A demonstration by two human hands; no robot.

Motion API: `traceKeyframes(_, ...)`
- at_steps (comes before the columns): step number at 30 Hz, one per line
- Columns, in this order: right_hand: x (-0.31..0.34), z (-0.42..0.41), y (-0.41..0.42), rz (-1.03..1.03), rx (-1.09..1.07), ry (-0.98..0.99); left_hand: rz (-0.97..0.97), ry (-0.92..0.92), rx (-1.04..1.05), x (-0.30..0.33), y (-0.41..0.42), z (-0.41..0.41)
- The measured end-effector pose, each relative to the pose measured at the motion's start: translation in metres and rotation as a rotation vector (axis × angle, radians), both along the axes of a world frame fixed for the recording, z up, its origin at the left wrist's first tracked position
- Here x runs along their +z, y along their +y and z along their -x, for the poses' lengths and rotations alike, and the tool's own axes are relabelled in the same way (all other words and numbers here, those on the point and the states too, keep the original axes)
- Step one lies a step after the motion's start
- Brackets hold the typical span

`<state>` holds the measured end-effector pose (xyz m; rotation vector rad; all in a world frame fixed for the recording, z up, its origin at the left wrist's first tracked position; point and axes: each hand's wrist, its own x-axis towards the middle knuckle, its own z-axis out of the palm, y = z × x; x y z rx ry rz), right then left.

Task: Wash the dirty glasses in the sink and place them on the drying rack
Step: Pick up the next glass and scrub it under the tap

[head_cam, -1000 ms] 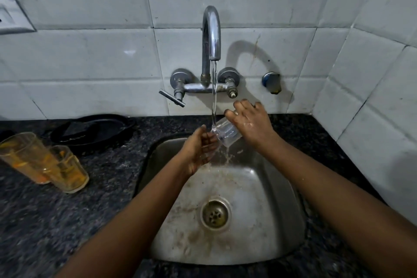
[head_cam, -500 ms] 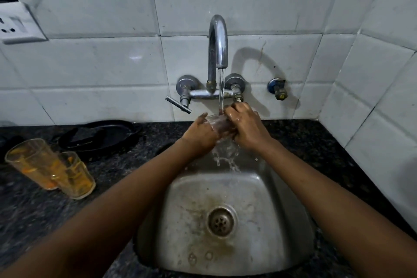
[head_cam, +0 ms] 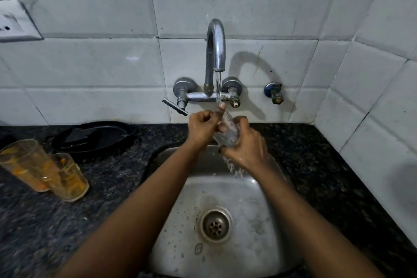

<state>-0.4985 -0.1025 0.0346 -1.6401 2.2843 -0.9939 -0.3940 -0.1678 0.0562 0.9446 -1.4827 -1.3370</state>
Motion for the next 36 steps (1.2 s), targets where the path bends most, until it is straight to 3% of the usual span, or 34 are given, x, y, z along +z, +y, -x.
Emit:
traceKeyframes(4,-0.007,-0.026,0.006,-0.011,0.013,0.124,0.064,-0.185,0.292,0.008,-0.001,0.020)
traceKeyframes(6,-0.007,-0.022,0.008,-0.035,0.080,0.126,0.055,-0.204,0.304,0.011,-0.002,0.020)
traceKeyframes(7,-0.005,-0.016,0.009,-0.017,0.157,0.017,0.034,-0.176,0.267,0.012,-0.002,0.018)
traceKeyframes(11,-0.001,0.002,0.015,0.009,0.489,-0.880,-0.169,0.092,0.102,0.003,-0.004,0.006)
traceKeyframes(13,-0.003,-0.001,0.016,-0.040,0.521,-1.107,-0.270,0.223,0.046,-0.001,-0.005,0.003)
traceKeyframes(15,-0.001,-0.003,0.018,-0.087,0.510,-1.167,-0.338,0.289,0.036,-0.003,-0.004,0.002)
traceKeyframes(17,0.004,-0.004,0.018,-0.125,0.442,-1.044,-0.322,0.263,0.066,-0.004,-0.004,0.003)
traceKeyframes(21,0.006,-0.018,0.015,-0.160,0.198,-0.099,-0.025,-0.194,0.197,0.001,-0.002,0.016)
traceKeyframes(22,0.004,-0.020,0.015,-0.134,0.186,-0.048,0.022,-0.251,0.218,0.001,-0.002,0.018)
traceKeyframes(24,0.005,-0.016,0.015,-0.124,0.284,-0.335,0.010,-0.218,0.205,0.003,-0.004,0.015)
traceKeyframes(27,0.009,-0.005,0.023,-0.161,0.420,-1.142,-0.205,0.121,0.051,0.007,-0.004,0.004)
traceKeyframes(29,0.011,-0.008,0.026,-0.144,0.403,-1.351,-0.234,0.212,0.016,0.009,-0.004,0.002)
traceKeyframes(31,0.013,-0.018,0.025,-0.129,0.298,-1.193,-0.152,0.100,0.037,0.009,-0.006,0.006)
traceKeyframes(32,0.013,-0.023,0.022,-0.133,0.219,-0.964,-0.096,-0.017,0.055,0.010,-0.006,0.010)
traceKeyframes(34,0.010,-0.027,0.016,-0.136,0.055,-0.244,0.008,-0.242,0.127,0.013,-0.002,0.017)
traceKeyframes(35,0.004,-0.027,0.014,-0.110,0.023,-0.044,0.033,-0.267,0.165,0.015,0.000,0.019)
traceKeyframes(36,0.001,-0.026,0.013,-0.106,0.051,-0.047,0.041,-0.251,0.191,0.016,0.000,0.019)
